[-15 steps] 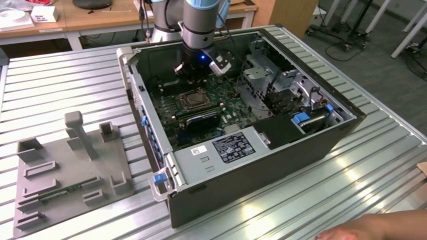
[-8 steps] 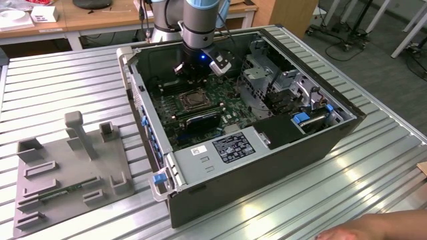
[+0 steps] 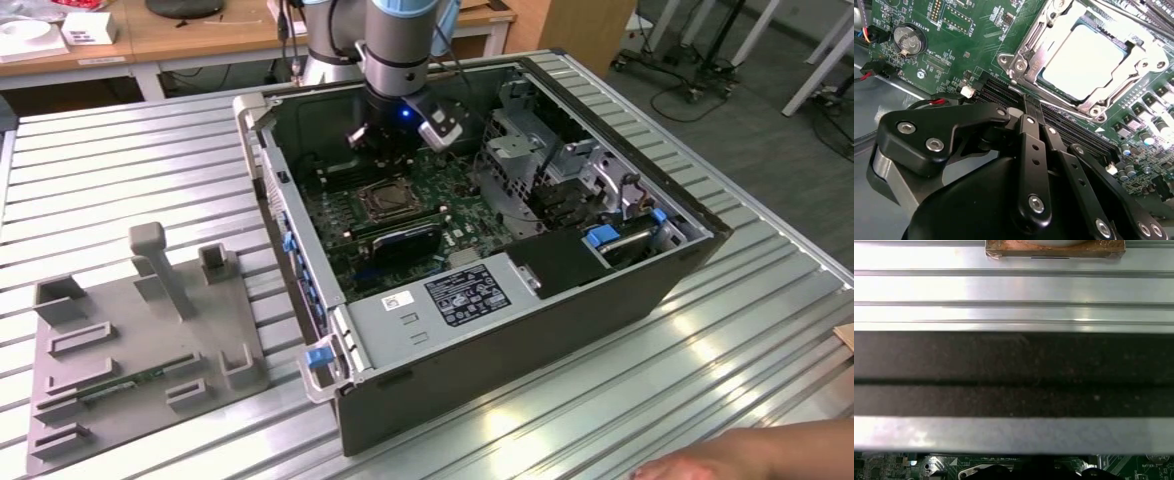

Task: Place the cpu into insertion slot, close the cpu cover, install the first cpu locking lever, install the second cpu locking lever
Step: 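Install the first cpu locking lever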

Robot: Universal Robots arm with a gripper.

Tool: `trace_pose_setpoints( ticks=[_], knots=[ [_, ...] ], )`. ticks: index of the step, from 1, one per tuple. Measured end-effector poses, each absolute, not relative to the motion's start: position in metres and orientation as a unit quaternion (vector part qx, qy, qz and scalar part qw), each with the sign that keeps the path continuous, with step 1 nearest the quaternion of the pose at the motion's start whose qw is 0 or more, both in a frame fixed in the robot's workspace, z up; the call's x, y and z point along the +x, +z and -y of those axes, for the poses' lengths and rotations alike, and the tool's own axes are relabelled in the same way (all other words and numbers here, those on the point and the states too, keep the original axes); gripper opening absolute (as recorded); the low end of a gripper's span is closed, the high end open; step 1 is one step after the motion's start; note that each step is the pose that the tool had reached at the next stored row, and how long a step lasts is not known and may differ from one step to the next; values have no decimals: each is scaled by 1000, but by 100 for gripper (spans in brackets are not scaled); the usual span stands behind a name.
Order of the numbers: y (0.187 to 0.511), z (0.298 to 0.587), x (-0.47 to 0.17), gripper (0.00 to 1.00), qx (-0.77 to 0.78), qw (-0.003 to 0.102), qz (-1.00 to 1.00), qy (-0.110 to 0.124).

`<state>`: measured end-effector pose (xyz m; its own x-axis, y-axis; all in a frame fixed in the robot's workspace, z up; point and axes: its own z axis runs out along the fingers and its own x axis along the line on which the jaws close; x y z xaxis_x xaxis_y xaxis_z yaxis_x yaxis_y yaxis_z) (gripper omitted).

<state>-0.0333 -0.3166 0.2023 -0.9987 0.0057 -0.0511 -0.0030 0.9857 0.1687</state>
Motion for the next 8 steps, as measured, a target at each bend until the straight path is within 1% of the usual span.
trace_pose_setpoints(
  ticks=[8],
  knots=[
    [216,317,-34,10,1,26,-996,85]
  ],
)
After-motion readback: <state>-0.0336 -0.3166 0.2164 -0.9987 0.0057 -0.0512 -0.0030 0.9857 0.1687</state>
